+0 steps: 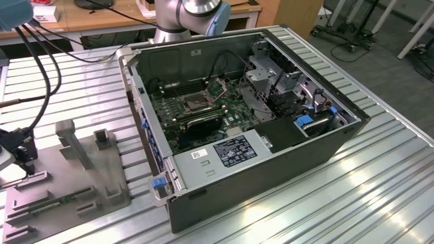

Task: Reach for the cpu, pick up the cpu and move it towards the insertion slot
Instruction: 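Pick up the cpu and move it towards the insertion slot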

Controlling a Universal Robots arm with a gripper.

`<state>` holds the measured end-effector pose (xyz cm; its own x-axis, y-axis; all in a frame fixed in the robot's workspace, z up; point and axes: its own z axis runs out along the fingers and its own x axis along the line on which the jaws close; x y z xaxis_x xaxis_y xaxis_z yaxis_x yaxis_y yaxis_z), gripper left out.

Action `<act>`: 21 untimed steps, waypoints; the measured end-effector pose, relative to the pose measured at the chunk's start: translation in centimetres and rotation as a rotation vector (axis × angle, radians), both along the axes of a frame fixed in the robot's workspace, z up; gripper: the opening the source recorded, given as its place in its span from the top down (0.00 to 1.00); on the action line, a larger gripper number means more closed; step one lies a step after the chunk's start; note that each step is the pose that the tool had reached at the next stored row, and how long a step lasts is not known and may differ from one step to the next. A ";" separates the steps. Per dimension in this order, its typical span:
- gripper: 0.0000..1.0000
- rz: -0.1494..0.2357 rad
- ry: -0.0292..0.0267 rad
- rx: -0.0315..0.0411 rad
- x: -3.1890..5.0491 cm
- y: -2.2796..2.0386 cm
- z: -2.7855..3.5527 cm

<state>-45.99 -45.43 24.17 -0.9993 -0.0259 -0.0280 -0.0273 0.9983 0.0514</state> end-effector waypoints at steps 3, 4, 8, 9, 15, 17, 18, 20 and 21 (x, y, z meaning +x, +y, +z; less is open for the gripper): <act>0.45 0.000 0.0000 0.0000 0.00 0.00 0.69; 0.45 0.000 0.0000 0.0000 0.00 0.00 0.95; 0.45 0.000 -0.0001 0.0000 0.00 0.00 2.12; 0.45 0.000 0.0000 0.0000 0.00 0.00 2.42; 0.45 0.000 0.0000 0.0000 0.00 0.00 4.07; 0.45 0.000 0.0000 0.0000 0.00 0.00 4.46; 0.45 0.000 -0.0001 0.0001 0.00 0.00 4.53; 0.45 0.000 -0.0003 0.0002 0.00 0.00 4.52; 0.45 0.000 0.0000 0.0000 0.00 0.00 4.57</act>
<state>-45.99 -45.43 28.75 -0.9993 -0.0259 -0.0280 -0.0273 0.9983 0.0514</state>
